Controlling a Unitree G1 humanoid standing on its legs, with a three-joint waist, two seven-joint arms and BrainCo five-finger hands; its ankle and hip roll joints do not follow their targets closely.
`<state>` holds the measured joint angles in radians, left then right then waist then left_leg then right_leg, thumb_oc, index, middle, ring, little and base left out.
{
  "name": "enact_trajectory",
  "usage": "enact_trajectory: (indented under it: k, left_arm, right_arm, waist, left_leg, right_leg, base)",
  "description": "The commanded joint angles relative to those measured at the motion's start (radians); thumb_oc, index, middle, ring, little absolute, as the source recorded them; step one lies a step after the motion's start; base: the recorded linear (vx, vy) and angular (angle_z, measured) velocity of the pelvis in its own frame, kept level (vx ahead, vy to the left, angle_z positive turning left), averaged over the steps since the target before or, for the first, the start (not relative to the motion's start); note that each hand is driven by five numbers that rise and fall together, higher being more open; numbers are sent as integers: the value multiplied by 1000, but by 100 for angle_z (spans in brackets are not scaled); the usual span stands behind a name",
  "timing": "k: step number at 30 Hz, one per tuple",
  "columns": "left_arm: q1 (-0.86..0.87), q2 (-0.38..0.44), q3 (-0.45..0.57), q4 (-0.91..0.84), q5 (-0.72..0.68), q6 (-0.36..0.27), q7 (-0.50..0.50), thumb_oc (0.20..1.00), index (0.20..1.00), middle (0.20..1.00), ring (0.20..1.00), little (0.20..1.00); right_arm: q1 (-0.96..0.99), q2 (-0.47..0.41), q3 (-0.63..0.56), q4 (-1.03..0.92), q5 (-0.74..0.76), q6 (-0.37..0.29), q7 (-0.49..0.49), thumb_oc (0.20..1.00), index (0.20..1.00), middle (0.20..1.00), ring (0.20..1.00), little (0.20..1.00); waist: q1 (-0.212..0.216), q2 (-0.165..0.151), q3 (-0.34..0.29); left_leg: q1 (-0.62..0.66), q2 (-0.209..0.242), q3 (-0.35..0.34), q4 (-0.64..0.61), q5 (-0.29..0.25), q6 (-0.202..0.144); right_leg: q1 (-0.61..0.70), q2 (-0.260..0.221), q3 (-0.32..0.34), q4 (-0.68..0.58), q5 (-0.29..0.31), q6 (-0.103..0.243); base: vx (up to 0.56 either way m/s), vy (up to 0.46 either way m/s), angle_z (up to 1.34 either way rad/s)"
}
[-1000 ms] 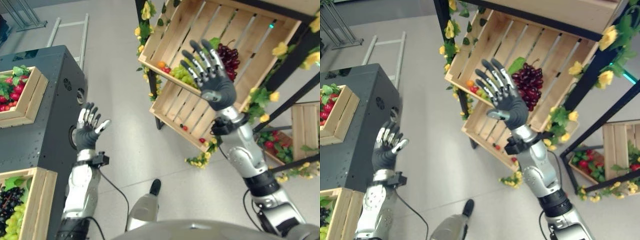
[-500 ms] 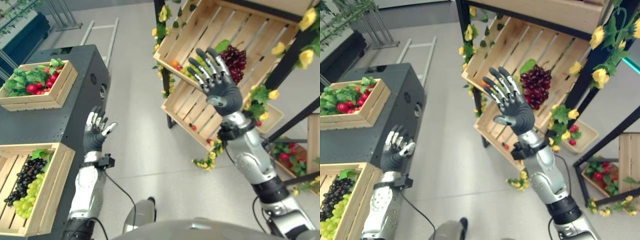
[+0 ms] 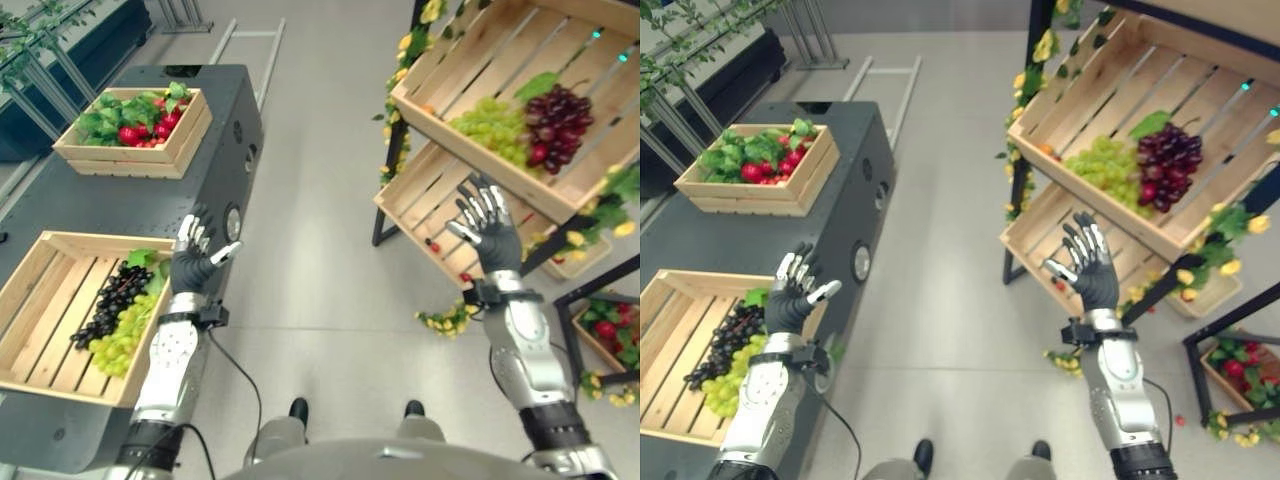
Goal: Pick up the fruits from the basket on one side to the basket on the other side
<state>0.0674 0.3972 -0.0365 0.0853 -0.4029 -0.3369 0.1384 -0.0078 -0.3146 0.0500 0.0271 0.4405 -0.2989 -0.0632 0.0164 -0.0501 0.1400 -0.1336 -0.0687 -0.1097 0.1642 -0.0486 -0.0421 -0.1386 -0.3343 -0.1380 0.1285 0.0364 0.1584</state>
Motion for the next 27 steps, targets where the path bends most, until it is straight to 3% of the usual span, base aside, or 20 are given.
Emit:
enact_trajectory:
  k: [1,2,3,5,6,7,11,14,15,21,22,24,27]
  left_arm:
    - [4,20,42,-33,79,-41,0,1000,1000,1000,1000,1000]
    - [4,20,43,-33,79,-41,0,1000,1000,1000,1000,1000]
    - [20,21,49,-23,92,-32,-4,1000,1000,1000,1000,1000]
    - [42,14,58,-3,84,-30,-7,1000,1000,1000,1000,1000]
    - [43,14,58,-2,83,-31,-8,1000,1000,1000,1000,1000]
    - [57,6,69,36,75,-25,-7,1000,1000,1000,1000,1000]
    - [66,-10,64,155,81,-24,-9,1000,1000,1000,1000,1000]
    - [66,-32,33,284,98,-9,-23,1000,1000,1000,1000,1000]
    - [56,-36,-4,410,135,6,-42,1000,1000,1000,1000,1000]
    - [39,-61,-59,641,222,26,-44,1000,1000,1000,1000,1000]
    - [25,-84,-70,769,257,46,-34,1000,1000,1000,1000,1000]
    - [13,-102,-75,857,277,65,-20,1000,1000,1000,1000,1000]
    - [-3,-127,-80,965,272,88,-26,1000,1000,1000,1000,1000]
  right_arm:
    - [-67,-28,-21,-34,-52,-46,-6,1000,1000,1000,1000,1000]
    - [-68,-28,-21,-34,-52,-46,-6,1000,1000,1000,1000,1000]
    - [-68,-31,-16,-8,-53,-38,5,1000,1000,1000,1000,1000]
    - [-68,-37,0,29,-58,-34,15,1000,1000,1000,1000,1000]
    - [-68,-37,1,30,-58,-35,15,1000,1000,1000,1000,1000]
    - [-67,-49,23,79,-91,-29,6,1000,1000,1000,1000,1000]
    - [-72,-63,56,182,-116,-16,-4,1000,1000,1000,1000,1000]
    - [-53,-76,67,290,-116,2,4,1000,1000,1000,1000,1000]
    - [-44,-84,69,384,-140,9,-3,1000,1000,1000,1000,1000]
    - [-20,-87,90,631,-227,30,-38,1000,1000,1000,1000,1000]
    - [-30,-76,118,753,-261,49,-52,1000,1000,1000,1000,1000]
    - [-41,-63,134,857,-272,67,-61,1000,1000,1000,1000,1000]
    - [-55,-39,144,1035,-288,97,-77,1000,1000,1000,1000,1000]
  waist:
    - [20,22,10]
    - [20,21,8]
    - [30,24,-3]
    - [41,17,-19]
    - [41,17,-20]
    - [56,-4,-31]
    - [55,-6,-32]
    - [65,2,-35]
    - [63,5,-35]
    - [53,6,-19]
    - [54,6,-12]
    - [55,3,-5]
    - [54,0,-1]
  left_leg:
    - [69,52,17,-59,-56,12]
    - [66,51,17,-61,-51,13]
    - [55,51,34,-69,-34,27]
    - [47,46,51,-77,-24,34]
    - [48,46,52,-77,-26,33]
    - [34,26,61,-69,-18,31]
    - [47,26,62,-74,-11,23]
    - [42,30,69,-63,-4,14]
    - [32,29,59,-55,5,3]
    - [5,15,24,11,2,-17]
    - [-2,15,4,52,-10,-26]
    - [-12,38,-5,76,-5,-38]
    - [-1,107,-10,52,12,-51]
  right_leg:
    - [17,84,30,82,-40,10]
    - [13,83,31,81,-36,10]
    - [35,135,10,130,-96,-10]
    - [53,204,-6,143,-145,-34]
    - [53,204,-5,144,-148,-35]
    - [94,247,-2,87,-176,-51]
    - [105,264,37,27,-157,-57]
    - [140,263,17,-46,-146,-66]
    - [153,268,17,-70,-142,-70]
    - [171,271,3,-72,-149,-83]
    - [174,272,11,-70,-154,-93]
    - [186,269,20,-74,-155,-98]
    - [190,251,19,-77,-147,-90]
  base:
    - [-200,230,-4]
    - [-145,169,-5]
    - [-126,138,-22]
    - [-95,101,-53]
    - [-77,-3,-53]
    - [-48,-20,-29]
    - [-24,-65,-15]
    - [-8,-84,-10]
    - [-9,-46,-4]
    - [-10,-65,25]
    - [-19,-22,35]
    - [-16,24,25]
    - [-31,108,2]
